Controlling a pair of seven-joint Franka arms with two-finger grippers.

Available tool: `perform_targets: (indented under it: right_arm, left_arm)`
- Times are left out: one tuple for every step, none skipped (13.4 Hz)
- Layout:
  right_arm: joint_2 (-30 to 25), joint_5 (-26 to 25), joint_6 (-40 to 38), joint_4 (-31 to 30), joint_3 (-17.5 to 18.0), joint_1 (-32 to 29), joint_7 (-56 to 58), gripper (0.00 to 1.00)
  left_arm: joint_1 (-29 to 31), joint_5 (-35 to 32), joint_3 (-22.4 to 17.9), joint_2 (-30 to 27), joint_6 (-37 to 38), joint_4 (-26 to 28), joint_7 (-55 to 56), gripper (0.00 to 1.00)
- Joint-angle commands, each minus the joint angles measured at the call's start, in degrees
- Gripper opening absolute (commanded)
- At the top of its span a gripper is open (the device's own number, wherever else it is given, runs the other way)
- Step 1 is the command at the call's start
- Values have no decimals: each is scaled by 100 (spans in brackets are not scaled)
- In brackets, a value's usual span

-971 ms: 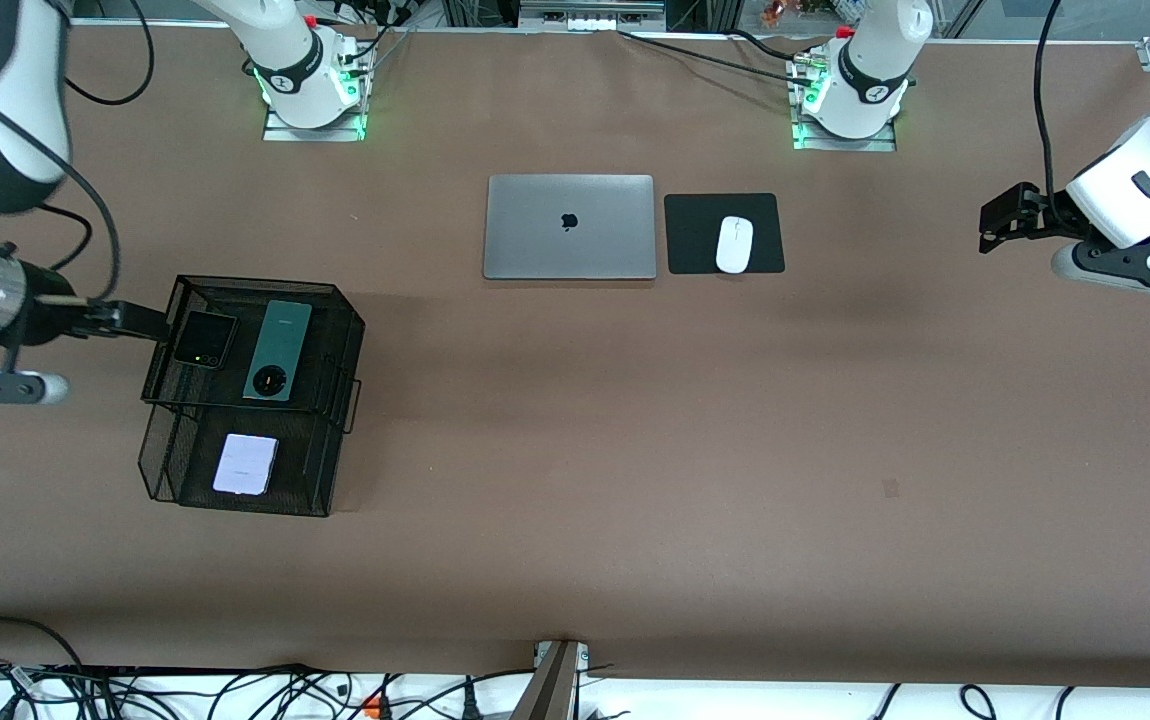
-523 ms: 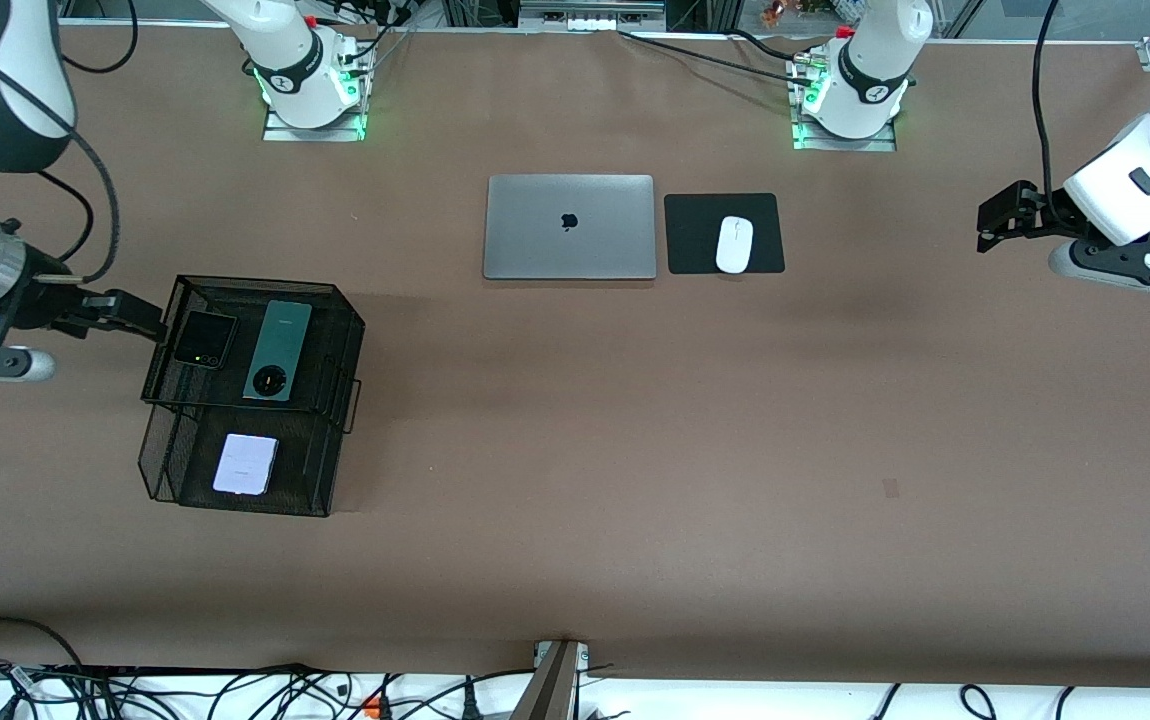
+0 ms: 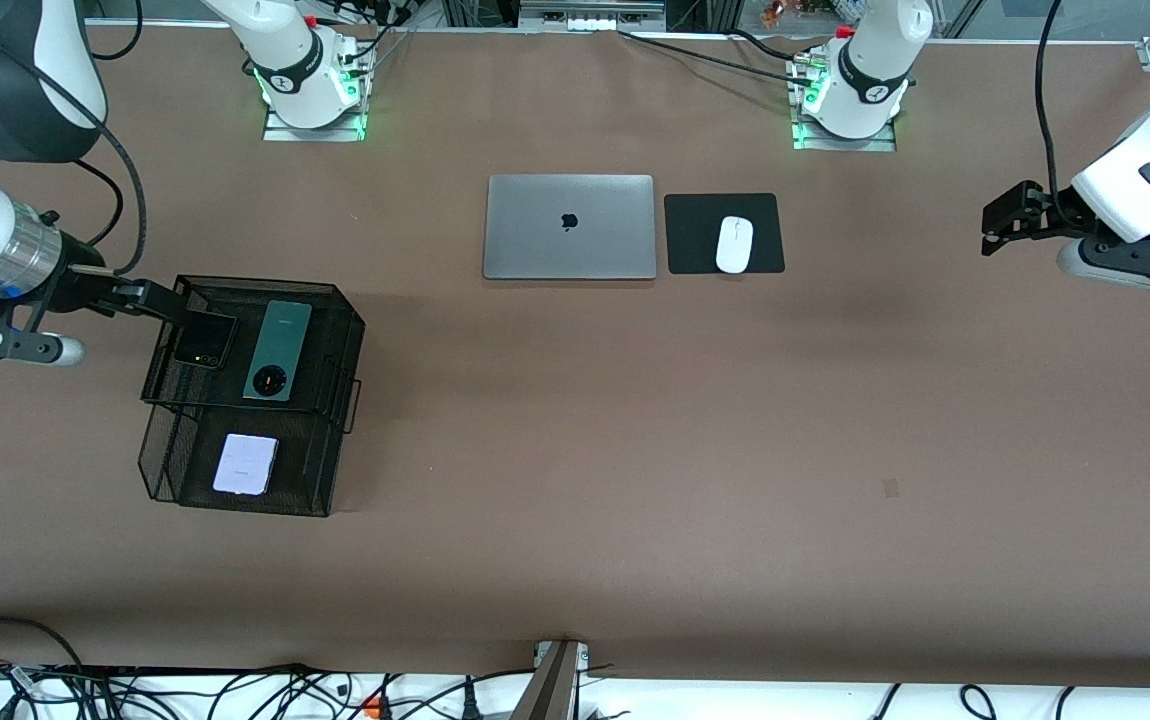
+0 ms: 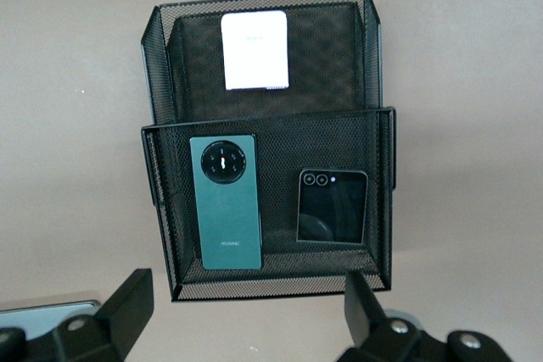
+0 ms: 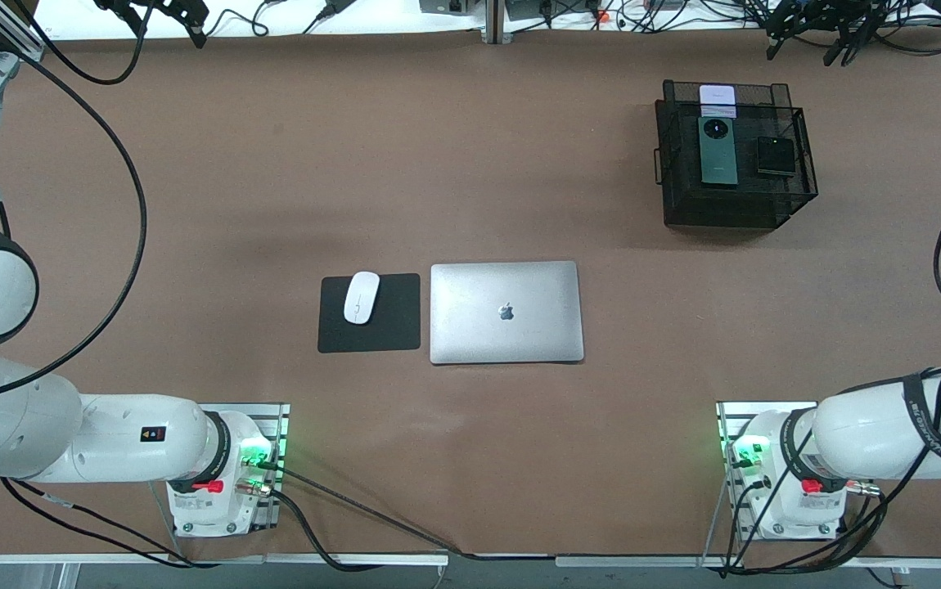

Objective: Place phones with both arms

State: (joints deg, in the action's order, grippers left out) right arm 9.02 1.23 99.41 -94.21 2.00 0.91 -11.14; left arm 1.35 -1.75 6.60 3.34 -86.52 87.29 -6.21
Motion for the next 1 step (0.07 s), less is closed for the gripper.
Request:
perform_targets:
  right_arm:
    - [-173,-44,-98,-125,55,-38,-177,99]
  left_arm:
    - [49,61,43,-44,-23,-45,-21,100]
